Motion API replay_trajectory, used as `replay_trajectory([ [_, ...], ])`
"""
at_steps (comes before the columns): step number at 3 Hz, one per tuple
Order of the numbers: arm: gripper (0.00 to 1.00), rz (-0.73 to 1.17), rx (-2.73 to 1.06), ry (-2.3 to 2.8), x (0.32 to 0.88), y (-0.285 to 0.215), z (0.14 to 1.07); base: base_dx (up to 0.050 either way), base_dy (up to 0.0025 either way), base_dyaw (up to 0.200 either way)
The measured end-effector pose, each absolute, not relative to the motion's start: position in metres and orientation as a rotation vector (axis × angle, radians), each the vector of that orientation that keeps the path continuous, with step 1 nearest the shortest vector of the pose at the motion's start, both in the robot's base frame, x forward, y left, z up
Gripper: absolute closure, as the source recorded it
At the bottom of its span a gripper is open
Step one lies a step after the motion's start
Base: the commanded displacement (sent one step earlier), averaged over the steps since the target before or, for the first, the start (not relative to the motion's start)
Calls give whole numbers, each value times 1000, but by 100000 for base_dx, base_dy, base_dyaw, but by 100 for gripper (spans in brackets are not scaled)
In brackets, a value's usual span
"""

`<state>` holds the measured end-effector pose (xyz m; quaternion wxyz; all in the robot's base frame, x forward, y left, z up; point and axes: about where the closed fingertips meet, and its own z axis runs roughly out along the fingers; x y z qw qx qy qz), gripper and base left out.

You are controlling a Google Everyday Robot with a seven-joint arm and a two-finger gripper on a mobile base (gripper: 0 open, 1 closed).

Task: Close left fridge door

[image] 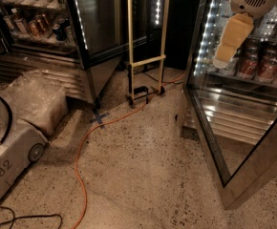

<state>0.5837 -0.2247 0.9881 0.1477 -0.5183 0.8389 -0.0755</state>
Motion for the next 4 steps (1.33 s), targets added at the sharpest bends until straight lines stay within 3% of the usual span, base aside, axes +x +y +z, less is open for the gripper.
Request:
replay_trajectory([
  [1,0,-217,-1491,2413,584,-225,988,4083,-227,-11544],
  [2,0,-217,-1491,2413,584,-225,988,0,0,0],
  [4,42,-217,-1491,2413,584,-225,988,0,0,0],
])
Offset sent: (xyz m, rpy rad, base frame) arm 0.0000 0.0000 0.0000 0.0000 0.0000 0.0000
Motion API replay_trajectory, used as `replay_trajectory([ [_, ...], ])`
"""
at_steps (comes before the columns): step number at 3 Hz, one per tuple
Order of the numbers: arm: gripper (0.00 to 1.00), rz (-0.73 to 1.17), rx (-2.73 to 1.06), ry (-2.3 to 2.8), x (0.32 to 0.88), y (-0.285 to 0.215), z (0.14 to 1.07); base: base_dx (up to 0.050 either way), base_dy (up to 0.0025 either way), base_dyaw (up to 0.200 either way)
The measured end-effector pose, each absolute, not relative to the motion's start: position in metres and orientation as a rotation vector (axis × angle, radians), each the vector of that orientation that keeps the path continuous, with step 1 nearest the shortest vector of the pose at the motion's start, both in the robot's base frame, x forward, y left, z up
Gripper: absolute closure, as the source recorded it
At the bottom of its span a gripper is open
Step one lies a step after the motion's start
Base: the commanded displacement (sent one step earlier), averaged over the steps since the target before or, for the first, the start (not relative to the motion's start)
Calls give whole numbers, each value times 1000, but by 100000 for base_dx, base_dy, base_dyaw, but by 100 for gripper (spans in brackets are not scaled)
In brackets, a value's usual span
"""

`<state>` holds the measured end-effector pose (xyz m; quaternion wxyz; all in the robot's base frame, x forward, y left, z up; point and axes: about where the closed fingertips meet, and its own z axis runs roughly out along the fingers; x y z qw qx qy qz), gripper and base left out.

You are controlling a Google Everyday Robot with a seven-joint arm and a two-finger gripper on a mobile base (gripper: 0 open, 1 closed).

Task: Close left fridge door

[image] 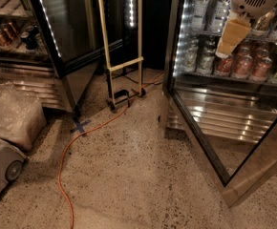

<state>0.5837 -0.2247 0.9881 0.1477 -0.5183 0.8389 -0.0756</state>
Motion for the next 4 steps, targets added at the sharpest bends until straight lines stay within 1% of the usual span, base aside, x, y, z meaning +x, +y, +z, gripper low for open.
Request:
replay_trajectory([
  [1,65,-217,-1491,2413,584,-225,988,0,0,0],
  [2,100,-217,-1491,2413,584,-225,988,4999,4,-136],
  [4,100,-217,-1491,2413,584,-225,988,3835,-240,-12773],
])
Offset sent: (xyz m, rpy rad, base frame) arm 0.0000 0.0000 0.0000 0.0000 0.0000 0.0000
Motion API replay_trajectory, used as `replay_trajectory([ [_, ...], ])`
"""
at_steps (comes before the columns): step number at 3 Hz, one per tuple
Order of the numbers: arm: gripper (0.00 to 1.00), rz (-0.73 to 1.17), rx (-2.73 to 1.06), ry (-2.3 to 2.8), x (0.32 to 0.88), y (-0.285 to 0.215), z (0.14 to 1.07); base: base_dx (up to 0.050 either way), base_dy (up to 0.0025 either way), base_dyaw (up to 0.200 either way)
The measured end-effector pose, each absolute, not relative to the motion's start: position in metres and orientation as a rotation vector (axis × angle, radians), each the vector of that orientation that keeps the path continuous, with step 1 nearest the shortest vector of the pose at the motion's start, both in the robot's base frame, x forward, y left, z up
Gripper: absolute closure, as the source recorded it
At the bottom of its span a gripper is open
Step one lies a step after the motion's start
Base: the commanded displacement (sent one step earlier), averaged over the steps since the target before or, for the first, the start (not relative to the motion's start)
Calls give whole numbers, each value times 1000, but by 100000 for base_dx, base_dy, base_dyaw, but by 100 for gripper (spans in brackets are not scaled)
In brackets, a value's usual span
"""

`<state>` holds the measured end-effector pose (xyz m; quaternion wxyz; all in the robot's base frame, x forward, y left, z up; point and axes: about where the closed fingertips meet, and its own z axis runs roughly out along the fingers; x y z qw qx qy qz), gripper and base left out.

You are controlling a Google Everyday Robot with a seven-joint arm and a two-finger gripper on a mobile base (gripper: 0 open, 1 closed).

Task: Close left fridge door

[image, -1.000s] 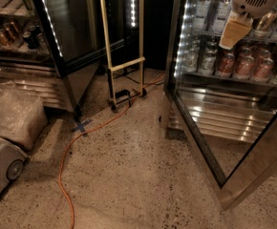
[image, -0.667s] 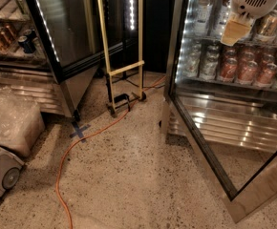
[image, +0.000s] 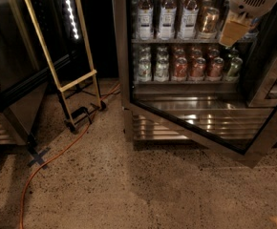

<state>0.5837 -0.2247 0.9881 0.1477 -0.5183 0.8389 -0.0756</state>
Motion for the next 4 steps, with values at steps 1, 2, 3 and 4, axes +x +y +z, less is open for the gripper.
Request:
replay_trajectory([
  [1,100,-217,-1491,2413,584,-225,988,3835,-240,-12957],
  [2,100,-217,-1491,2413,584,-225,988,3832,246,12841],
  [3,100,-217,-1491,2413,584,-225,988,4295,-220,-10182],
  [4,100,-217,-1491,2413,584,-225,988,4796,2,-53],
])
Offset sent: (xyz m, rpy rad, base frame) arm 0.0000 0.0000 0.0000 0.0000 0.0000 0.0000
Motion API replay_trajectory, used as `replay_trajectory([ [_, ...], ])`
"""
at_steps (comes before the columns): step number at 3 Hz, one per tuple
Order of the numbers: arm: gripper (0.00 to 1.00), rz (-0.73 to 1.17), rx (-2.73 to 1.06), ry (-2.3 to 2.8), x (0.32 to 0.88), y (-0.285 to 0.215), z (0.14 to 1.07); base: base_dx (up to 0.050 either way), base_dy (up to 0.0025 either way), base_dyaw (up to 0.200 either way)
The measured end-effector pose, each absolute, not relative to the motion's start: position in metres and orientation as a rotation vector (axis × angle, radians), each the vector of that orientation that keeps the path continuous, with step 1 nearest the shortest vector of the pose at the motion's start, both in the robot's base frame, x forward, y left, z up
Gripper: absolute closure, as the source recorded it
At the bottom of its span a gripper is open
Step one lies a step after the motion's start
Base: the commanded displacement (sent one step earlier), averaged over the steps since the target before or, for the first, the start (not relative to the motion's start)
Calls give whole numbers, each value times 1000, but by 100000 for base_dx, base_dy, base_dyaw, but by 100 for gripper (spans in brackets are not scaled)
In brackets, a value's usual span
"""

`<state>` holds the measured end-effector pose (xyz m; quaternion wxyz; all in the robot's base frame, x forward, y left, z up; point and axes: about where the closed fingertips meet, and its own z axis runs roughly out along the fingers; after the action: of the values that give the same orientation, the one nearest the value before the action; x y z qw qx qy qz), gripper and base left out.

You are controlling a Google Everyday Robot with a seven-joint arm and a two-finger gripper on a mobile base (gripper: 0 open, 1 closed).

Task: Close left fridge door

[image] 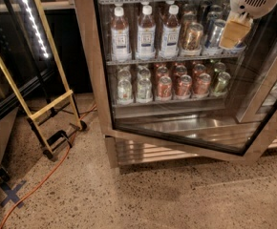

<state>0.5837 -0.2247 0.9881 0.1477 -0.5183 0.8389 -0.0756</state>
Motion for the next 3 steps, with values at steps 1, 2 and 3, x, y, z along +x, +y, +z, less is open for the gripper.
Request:
replay_trajectory([
  [1,100,-217,-1491,2413,584,-225,988,4803,-2,41],
  [2,100,-217,-1491,2413,584,-225,988,4803,-3,55],
  [3,100,-217,-1491,2413,584,-225,988,4796,3,-71],
])
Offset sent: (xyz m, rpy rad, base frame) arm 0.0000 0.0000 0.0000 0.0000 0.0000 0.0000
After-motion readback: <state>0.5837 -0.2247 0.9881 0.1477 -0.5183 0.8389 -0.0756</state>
